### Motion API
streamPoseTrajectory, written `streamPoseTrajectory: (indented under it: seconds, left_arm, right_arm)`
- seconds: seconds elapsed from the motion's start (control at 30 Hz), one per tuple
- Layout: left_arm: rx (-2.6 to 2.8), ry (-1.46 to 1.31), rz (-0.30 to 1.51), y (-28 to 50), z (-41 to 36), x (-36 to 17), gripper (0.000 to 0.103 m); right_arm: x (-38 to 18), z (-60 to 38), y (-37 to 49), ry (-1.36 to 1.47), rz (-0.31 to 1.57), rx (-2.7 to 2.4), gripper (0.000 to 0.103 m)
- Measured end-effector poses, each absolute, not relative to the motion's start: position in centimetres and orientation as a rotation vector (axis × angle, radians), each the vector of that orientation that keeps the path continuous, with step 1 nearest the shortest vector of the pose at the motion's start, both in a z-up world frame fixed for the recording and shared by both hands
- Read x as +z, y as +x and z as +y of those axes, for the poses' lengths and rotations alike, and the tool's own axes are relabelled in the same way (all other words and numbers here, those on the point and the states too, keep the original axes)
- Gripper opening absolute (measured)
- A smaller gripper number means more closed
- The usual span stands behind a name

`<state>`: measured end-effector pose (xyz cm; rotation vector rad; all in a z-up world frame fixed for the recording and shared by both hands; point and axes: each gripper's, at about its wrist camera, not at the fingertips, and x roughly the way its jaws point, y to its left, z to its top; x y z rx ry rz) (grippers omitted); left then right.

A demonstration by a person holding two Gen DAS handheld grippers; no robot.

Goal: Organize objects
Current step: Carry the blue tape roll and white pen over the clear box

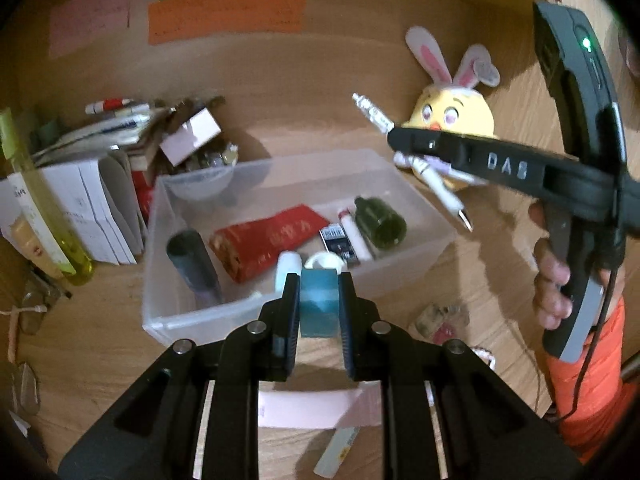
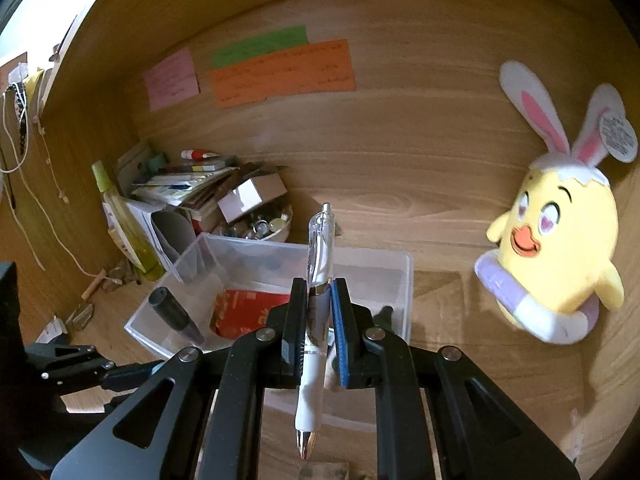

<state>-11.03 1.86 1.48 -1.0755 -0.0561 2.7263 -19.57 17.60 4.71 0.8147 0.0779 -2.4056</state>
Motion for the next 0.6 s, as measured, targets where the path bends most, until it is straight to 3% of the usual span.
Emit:
streamPoseTrajectory:
  seconds: [0.6]
  left_arm:
    - [2.754, -1.097, -0.179, -15.8, -0.9, 1.4, 0.017]
  right_arm:
    - [0.3, 16.1, -23.8, 1.008, 0.027, -2.314, 0.011]
